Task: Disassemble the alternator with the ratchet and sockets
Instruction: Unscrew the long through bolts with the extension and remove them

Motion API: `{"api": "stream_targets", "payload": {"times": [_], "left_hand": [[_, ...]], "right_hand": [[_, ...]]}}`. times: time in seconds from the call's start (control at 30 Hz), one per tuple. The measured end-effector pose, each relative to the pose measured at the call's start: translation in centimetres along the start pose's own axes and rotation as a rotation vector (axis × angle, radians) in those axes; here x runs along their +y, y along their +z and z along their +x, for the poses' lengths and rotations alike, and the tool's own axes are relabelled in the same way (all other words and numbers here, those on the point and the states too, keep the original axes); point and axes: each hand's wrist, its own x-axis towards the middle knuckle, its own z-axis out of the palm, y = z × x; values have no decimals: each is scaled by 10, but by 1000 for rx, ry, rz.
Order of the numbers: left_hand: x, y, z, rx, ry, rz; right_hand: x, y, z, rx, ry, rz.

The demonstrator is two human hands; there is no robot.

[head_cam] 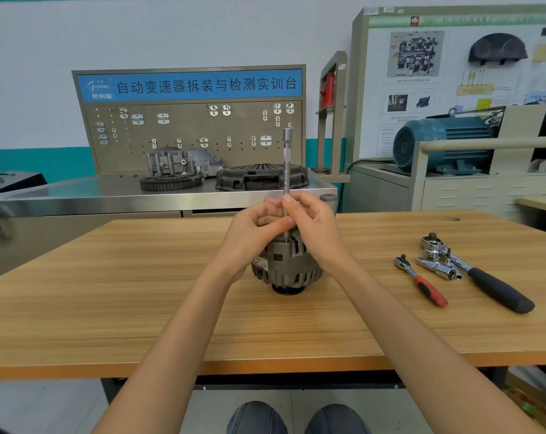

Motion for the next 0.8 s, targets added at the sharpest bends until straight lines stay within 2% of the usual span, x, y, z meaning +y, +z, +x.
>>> {"api": "stream_targets", "payload": {"times": [0.2, 0.37, 0.57, 0.8], "left_hand": [[0, -4, -2, -61, 16, -70], [-2, -2, 1, -22, -4, -40], [-2, 1, 1, 13, 5, -48], [0, 0, -1, -9, 14, -68]], "right_hand": [[0, -1, 0, 8, -3, -52], [2, 1, 0, 23, 47, -4], [2, 1, 1, 2, 16, 0], [1, -2, 1, -26, 8, 3]]}}
